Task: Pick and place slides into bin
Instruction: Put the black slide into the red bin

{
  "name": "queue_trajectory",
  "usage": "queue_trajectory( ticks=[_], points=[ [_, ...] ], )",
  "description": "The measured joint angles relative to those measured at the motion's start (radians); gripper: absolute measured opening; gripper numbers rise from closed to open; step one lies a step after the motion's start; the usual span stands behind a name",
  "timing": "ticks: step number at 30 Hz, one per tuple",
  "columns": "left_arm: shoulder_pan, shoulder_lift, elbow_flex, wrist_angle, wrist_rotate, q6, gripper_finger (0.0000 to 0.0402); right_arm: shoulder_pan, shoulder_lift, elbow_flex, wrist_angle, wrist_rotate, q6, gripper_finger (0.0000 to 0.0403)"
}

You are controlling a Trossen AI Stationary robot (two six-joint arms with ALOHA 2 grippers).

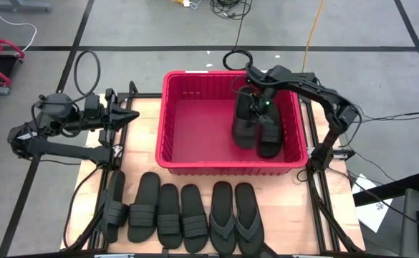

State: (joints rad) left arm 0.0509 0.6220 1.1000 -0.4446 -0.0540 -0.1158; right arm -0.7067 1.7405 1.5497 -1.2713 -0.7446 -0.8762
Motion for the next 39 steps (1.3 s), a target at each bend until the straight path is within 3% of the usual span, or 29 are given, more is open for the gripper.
queue_trajectory(
  ticks=[3, 5, 9, 14, 26, 39],
  points=[
    [0.0, 0.0, 0.0, 0.0, 0.0, 0.003, 0.0021, 0.004, 0.03, 0.0, -0.003, 0.121, -0.006, 0.0002],
    [0.0, 0.0, 0.0, 0.0, 0.0, 0.005, 0.0021, 0.006, 0.047, 0.0, -0.017, 0.144, -0.026, 0.0002],
    [0.0, 0.0, 0.0, 0.0, 0.0, 0.005, 0.0021, 0.007, 0.071, 0.0, -0.017, 0.135, -0.053, 0.0002],
    [0.0, 0.0, 0.0, 0.0, 0.0, 0.003, 0.0021, 0.005, 0.104, 0.0, -0.012, 0.039, -0.064, 0.0002],
    [0.0, 0.0, 0.0, 0.0, -0.042, 0.005, 0.0021, -0.017, 0.222, 0.001, -0.061, 0.063, -0.083, 0.0008],
    [0.0, 0.0, 0.0, 0.0, -0.04, 0.004, 0.0021, -0.068, 0.27, 0.001, -0.071, 0.012, -0.089, 0.0003]
  ],
)
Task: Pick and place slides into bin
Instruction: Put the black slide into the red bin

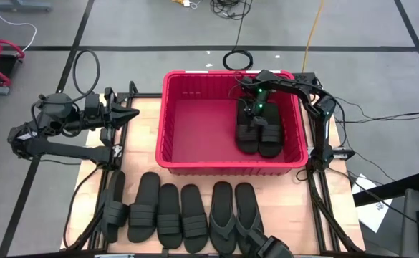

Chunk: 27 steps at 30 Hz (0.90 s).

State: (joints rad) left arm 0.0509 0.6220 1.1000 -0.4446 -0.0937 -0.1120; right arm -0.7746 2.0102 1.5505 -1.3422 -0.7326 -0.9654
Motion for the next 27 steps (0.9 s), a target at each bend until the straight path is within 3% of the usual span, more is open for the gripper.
queue_trajectory(
  ticks=[10, 16, 27],
  points=[
    [0.0, 0.0, 0.0, 0.0, 0.005, 0.002, 0.0021, -0.011, 0.001, -0.003, 0.006, 0.001, -0.07, 0.0003],
    [0.0, 0.0, 0.0, 0.0, 0.006, 0.004, 0.0021, -0.013, -0.001, -0.088, 0.052, 0.014, -0.068, 0.0003],
    [0.0, 0.0, 0.0, 0.0, 0.006, -0.001, 0.0021, -0.011, -0.003, -0.193, 0.156, 0.036, 0.037, 0.0012]
  ],
)
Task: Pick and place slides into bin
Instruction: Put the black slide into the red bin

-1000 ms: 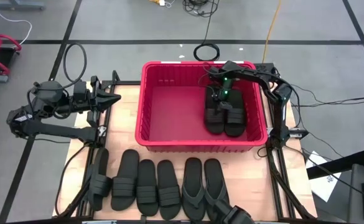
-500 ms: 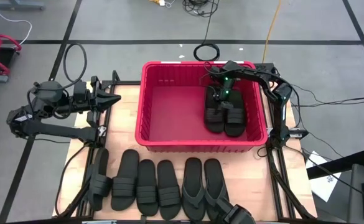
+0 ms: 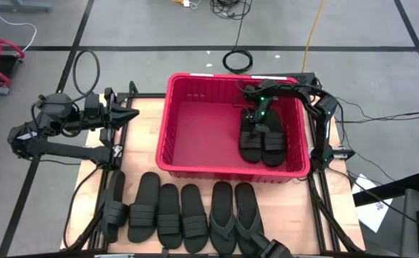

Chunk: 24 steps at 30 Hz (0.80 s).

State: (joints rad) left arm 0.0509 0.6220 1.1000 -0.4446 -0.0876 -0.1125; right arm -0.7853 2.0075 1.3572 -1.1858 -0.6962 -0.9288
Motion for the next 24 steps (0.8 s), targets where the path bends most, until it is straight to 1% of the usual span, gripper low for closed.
queue_trajectory(
  ticks=[7, 10, 14, 20, 24],
  points=[
    [0.0, 0.0, 0.0, 0.0, 0.0, -0.02, 0.0021, 0.001, 0.0, 0.006, 0.069, 0.118, 0.048, 0.007],
    [0.0, 0.0, 0.0, 0.0, 0.009, -0.028, 0.0021, 0.001, -0.001, 0.006, 0.076, 0.14, 0.064, 0.0097],
    [0.0, 0.0, 0.0, 0.0, 0.026, -0.032, 0.0021, 0.001, -0.002, 0.006, 0.08, 0.142, 0.083, 0.0127],
    [0.0, 0.0, 0.0, 0.0, 0.036, -0.029, 0.0021, 0.009, -0.003, 0.007, 0.083, 0.146, 0.124, 0.015],
    [0.0, 0.0, 0.0, 0.0, 0.036, -0.028, 0.0021, 0.037, -0.026, 0.007, 0.089, 0.209, 0.131, 0.0153]
  ],
)
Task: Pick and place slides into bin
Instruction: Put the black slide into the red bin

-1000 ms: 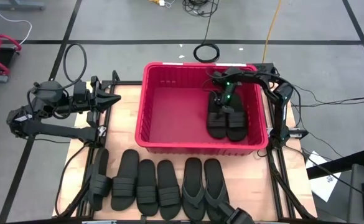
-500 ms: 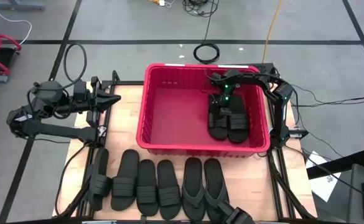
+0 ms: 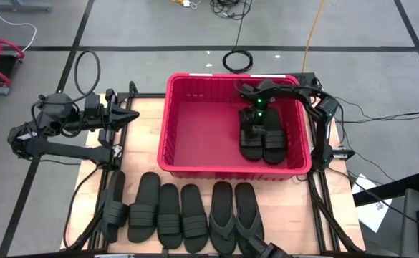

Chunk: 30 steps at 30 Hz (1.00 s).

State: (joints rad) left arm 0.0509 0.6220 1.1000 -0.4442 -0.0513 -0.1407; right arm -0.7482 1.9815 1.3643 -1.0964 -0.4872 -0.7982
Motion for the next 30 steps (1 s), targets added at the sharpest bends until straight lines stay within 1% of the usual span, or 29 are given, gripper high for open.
queue_trajectory(
  ticks=[3, 8, 10, 16, 26, 30],
  points=[
    [0.0, 0.0, 0.0, 0.0, 0.0, 0.0, 0.0021, 0.021, -0.034, -0.002, 0.028, 0.058, 0.0, 0.0153],
    [0.0, 0.0, 0.0, 0.0, 0.002, 0.001, 0.0021, 0.049, -0.106, -0.002, 0.102, 0.192, 0.019, 0.0154],
    [0.0, 0.0, 0.0, 0.0, 0.002, 0.002, 0.0021, 0.062, -0.128, -0.002, 0.118, 0.224, 0.024, 0.0154],
    [0.0, 0.0, 0.0, 0.0, 0.002, 0.029, 0.0021, 0.099, -0.182, -0.002, 0.128, 0.275, 0.03, 0.0154],
    [0.0, 0.0, 0.0, 0.0, 0.002, 0.032, 0.0021, 0.106, -0.186, -0.002, 0.084, 0.264, 0.148, 0.0153],
    [0.0, 0.0, 0.0, 0.0, 0.002, 0.032, 0.0021, 0.12, -0.186, -0.001, 0.079, 0.306, 0.171, 0.0153]
  ],
)
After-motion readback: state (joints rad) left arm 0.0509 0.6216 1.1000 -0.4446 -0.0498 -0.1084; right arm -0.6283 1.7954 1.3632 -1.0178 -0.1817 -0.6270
